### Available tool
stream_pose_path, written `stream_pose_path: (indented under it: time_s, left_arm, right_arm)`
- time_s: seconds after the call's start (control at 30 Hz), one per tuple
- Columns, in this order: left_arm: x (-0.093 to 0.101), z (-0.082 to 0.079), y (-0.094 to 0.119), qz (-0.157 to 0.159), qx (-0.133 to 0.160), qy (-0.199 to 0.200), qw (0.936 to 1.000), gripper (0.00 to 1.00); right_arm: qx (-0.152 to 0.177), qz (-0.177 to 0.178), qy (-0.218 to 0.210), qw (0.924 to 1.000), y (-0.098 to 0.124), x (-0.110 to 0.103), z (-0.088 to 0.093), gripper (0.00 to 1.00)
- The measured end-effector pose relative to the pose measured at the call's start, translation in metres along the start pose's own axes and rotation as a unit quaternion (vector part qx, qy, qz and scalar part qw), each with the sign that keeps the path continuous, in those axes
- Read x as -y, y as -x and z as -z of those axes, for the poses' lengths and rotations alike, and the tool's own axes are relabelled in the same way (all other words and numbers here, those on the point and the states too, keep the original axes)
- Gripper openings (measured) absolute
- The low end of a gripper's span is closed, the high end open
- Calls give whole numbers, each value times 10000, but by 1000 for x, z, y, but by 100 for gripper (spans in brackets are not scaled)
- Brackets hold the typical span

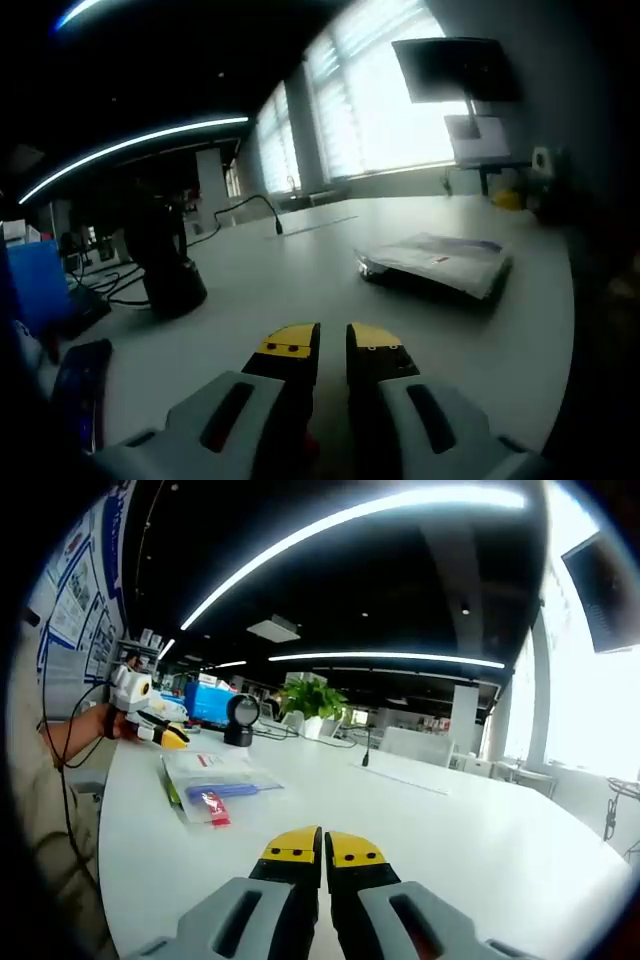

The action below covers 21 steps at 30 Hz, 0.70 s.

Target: Clip sheet goods on table flip sheet goods clip sheet goods scan sheet goods put sheet goods back to table

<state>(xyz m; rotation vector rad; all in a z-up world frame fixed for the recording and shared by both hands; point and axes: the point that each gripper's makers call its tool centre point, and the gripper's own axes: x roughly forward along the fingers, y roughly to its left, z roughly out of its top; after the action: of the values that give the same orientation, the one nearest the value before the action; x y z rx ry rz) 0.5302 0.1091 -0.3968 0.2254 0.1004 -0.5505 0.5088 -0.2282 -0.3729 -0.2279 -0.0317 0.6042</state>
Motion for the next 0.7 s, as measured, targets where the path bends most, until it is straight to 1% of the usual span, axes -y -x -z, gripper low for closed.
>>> stream_pose_path:
  time_s: [0.6,0.7]
  left_arm:
    - [1,0,0,20,-9,-13,10000,4]
    - [1,0,0,22,-4,2,10000,4]
  right_arm:
    - [-20,16,56,10000,0,-7,-3,0]
    - [-22,16,60,10000,0,-5,-2,0]
